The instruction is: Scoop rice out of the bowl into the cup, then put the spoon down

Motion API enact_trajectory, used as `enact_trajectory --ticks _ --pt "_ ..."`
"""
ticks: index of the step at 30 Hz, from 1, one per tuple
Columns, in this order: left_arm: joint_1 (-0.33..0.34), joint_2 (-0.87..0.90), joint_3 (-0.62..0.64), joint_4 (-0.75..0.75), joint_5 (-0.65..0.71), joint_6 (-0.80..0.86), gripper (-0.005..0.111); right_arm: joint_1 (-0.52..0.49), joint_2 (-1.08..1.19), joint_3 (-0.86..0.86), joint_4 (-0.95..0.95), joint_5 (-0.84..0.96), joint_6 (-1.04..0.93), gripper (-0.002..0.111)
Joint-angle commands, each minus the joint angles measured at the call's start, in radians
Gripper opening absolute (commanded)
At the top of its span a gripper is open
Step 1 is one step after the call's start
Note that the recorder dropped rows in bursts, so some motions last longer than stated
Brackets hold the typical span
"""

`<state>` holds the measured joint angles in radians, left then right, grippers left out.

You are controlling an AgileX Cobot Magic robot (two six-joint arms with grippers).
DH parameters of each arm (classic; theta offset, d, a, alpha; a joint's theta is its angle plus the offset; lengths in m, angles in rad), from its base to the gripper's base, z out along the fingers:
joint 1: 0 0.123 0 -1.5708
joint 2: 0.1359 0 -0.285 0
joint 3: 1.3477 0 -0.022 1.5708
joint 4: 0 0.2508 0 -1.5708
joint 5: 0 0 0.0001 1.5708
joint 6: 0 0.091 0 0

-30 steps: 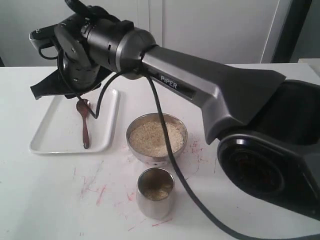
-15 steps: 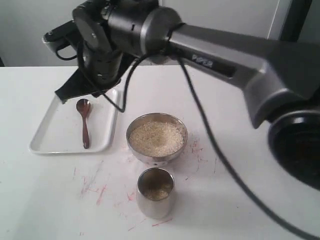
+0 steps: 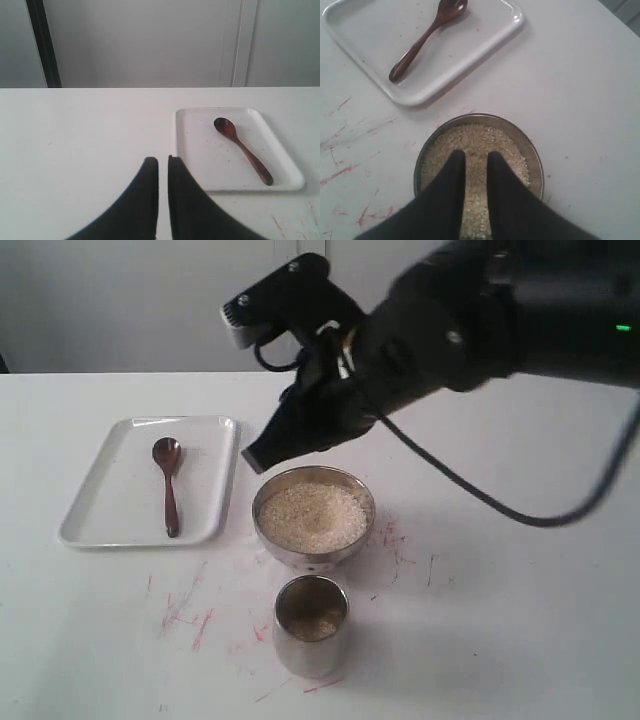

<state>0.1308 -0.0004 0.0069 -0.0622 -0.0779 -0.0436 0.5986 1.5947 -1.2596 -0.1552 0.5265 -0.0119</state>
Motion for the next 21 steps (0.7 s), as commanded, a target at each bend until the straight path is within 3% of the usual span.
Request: enact_trajectory --ticks 1,21 --pt "-0.004 0.000 -0.007 -0.005 -0.004 -0.005 0.014 -0.036 -0.183 0.150 0.002 -0.133 -0.012 0.016" --pt "-0.004 0.000 -0.007 -0.005 -0.004 -0.005 0.014 -0.063 -0.783 0.554 0.004 -0.171 -0.008 0.011"
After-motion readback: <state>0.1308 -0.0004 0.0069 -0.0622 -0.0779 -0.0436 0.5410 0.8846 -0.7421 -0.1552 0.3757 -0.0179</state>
